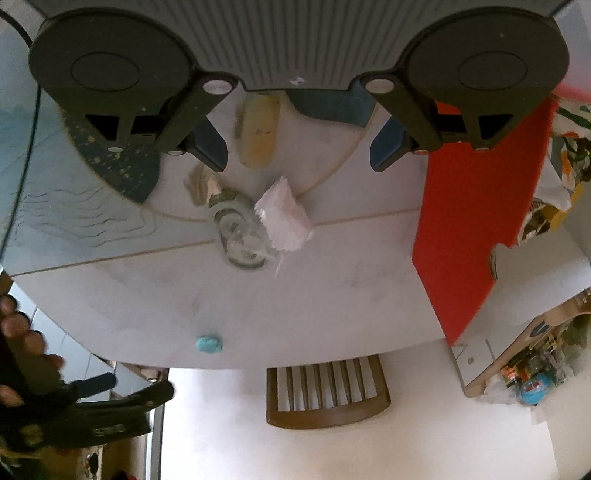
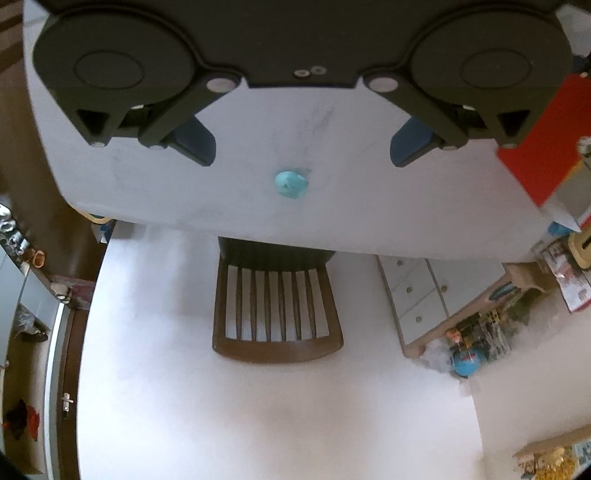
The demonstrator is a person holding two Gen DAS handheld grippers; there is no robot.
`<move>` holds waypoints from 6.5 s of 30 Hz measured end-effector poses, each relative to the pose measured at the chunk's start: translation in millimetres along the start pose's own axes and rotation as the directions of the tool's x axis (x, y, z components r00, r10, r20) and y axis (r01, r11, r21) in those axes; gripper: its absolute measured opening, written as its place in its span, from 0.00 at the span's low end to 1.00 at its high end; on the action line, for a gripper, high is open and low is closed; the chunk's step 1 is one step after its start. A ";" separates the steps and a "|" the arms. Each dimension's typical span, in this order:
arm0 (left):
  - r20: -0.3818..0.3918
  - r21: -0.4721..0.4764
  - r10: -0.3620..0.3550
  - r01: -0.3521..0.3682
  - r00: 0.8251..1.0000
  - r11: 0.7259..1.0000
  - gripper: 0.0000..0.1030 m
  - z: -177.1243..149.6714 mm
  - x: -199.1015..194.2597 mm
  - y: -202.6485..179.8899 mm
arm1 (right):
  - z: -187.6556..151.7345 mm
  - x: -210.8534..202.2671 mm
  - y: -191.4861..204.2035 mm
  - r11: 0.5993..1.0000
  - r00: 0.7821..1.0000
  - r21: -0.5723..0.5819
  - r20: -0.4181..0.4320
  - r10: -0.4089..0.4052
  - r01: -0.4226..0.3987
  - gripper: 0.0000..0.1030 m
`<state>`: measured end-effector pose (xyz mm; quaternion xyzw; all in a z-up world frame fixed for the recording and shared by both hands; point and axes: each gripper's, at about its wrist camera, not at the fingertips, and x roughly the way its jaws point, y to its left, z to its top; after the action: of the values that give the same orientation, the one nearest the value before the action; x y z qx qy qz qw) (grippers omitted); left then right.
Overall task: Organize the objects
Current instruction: 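Move both tools back from the red box to the table, then grasp the beige cylindrical item with the left tool while the right tool grasps the teal oval item, then carry the beige item with the left tool while the right tool carries the teal item into the red box, then open the left tool to drop the beige item while the right tool releases the teal item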
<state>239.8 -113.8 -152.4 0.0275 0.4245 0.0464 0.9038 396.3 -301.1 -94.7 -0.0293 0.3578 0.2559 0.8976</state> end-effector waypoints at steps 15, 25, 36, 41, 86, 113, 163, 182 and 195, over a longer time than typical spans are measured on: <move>-0.005 -0.030 -0.014 0.014 1.000 0.999 0.79 -7.3 4.6 -14.5 | 3.0 96.8 -9.8 0.999 0.998 -0.028 -0.056 -0.025 0.024 0.88; -0.003 -0.049 0.007 -0.008 1.000 0.999 0.58 -7.8 1.7 -18.6 | 0.2 126.1 -10.8 0.998 0.997 -0.058 -0.074 -0.027 0.023 0.72; -0.020 -0.041 -0.004 0.003 1.000 0.999 0.35 -13.9 2.9 -17.4 | 2.1 131.9 -0.9 0.994 0.998 -0.107 -0.054 -0.035 0.029 0.48; -0.034 -0.038 -0.033 0.032 0.999 0.999 0.25 -15.0 7.0 -16.7 | 2.7 130.6 3.5 0.993 0.998 -0.116 -0.048 -0.044 0.038 0.36; 0.046 -0.120 -0.148 0.153 0.988 0.981 0.20 -26.3 -78.3 60.4 | -63.8 -104.5 133.4 0.985 0.992 -0.138 -0.084 0.093 -0.104 0.35; 0.138 -0.135 -0.032 0.051 0.990 0.990 0.20 -1.7 -119.0 251.3 | -33.4 -106.4 306.2 0.976 0.992 -0.182 0.016 0.123 -0.118 0.35; -0.179 -0.007 -0.015 0.014 0.984 1.000 0.21 50.9 45.2 282.8 | -46.8 6.4 398.9 0.966 0.989 -0.251 -0.148 0.018 -0.055 0.38; -0.074 -0.039 -0.017 0.014 0.997 0.999 0.52 44.4 -5.3 288.2 | -37.7 -27.5 377.9 0.985 0.992 -0.141 -0.091 0.083 -0.096 0.50; 0.030 -0.048 -0.034 0.035 0.999 0.998 0.56 35.7 -63.9 280.0 | -31.9 -67.6 368.2 0.989 0.995 -0.110 -0.025 0.101 -0.103 0.60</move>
<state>209.8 157.4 -55.8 -0.0009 0.4104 0.0405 0.9110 158.0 -18.9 -25.8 -0.0633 0.3525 0.3208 0.8768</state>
